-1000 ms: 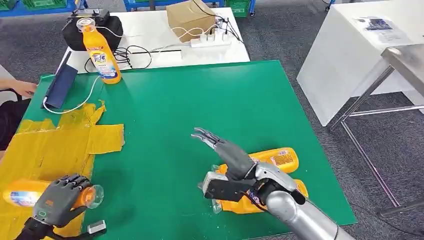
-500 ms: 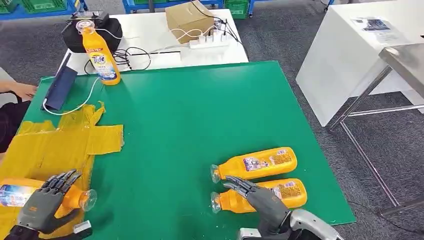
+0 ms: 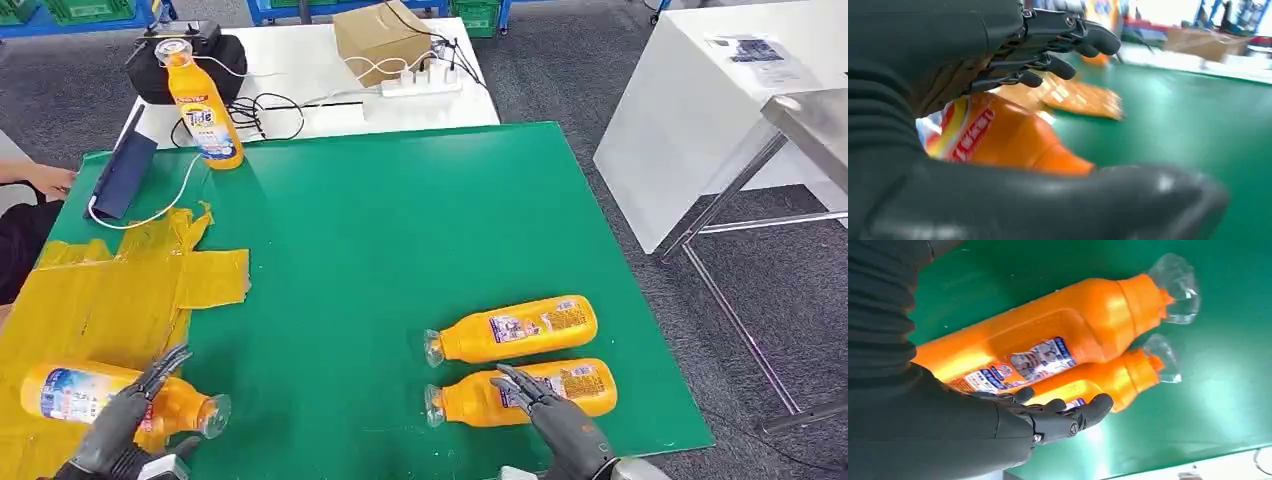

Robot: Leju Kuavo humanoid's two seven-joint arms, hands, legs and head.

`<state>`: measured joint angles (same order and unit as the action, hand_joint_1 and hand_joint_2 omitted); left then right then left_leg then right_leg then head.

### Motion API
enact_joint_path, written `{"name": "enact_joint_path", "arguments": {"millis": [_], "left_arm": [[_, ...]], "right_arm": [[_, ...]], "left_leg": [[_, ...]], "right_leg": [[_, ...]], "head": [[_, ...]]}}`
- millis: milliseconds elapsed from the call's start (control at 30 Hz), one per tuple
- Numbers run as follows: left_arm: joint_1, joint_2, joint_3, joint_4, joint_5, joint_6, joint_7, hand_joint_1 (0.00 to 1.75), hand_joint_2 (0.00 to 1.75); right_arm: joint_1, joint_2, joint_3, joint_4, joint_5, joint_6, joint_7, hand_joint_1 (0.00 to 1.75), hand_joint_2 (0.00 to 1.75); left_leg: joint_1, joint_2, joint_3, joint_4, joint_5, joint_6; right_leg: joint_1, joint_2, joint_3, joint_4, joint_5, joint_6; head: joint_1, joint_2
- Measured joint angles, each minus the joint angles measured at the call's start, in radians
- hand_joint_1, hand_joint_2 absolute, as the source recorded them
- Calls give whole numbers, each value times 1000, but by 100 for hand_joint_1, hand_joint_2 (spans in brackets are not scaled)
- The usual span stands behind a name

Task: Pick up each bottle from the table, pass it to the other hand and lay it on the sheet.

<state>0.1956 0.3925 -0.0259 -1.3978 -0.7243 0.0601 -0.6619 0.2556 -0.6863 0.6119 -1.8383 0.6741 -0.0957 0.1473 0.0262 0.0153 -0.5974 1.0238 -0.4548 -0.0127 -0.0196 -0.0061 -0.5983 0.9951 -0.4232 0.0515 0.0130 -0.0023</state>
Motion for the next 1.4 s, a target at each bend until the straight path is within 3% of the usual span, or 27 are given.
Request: {"name": "enact_joint_path", "arguments": {"millis": [167, 367, 967, 1400], "left_arm": [[27, -104, 95, -88, 210, -217, -35, 0, 0], [29, -172, 159, -143, 250, -266, -38, 0, 0], [38, -212, 185, -182, 259, -287, -40, 0, 0], [58, -232, 203, -206, 258, -317, -40, 0, 0]], "right_arm": [[26, 0, 0, 0, 40, -21, 52, 0, 175], [48, -8, 0, 0, 53, -32, 72, 0, 175], [70, -27, -13, 0, 93, -35, 157, 0, 175], [66, 4, -88, 14, 222, -7, 171, 0, 175]], "left_leg": [[0, -1, -1, 0, 0, 0], [0, 0, -1, 0, 0, 0], [0, 0, -1, 0, 0, 0], [0, 0, -1, 0, 0, 0]], "right_leg": [[0, 0, 0, 0, 0, 0], [0, 0, -1, 0, 0, 1], [0, 0, 0, 0, 0, 1], [0, 0, -1, 0, 0, 1]], "head": [[0, 0], [0, 0], [0, 0], [0, 0]]}}
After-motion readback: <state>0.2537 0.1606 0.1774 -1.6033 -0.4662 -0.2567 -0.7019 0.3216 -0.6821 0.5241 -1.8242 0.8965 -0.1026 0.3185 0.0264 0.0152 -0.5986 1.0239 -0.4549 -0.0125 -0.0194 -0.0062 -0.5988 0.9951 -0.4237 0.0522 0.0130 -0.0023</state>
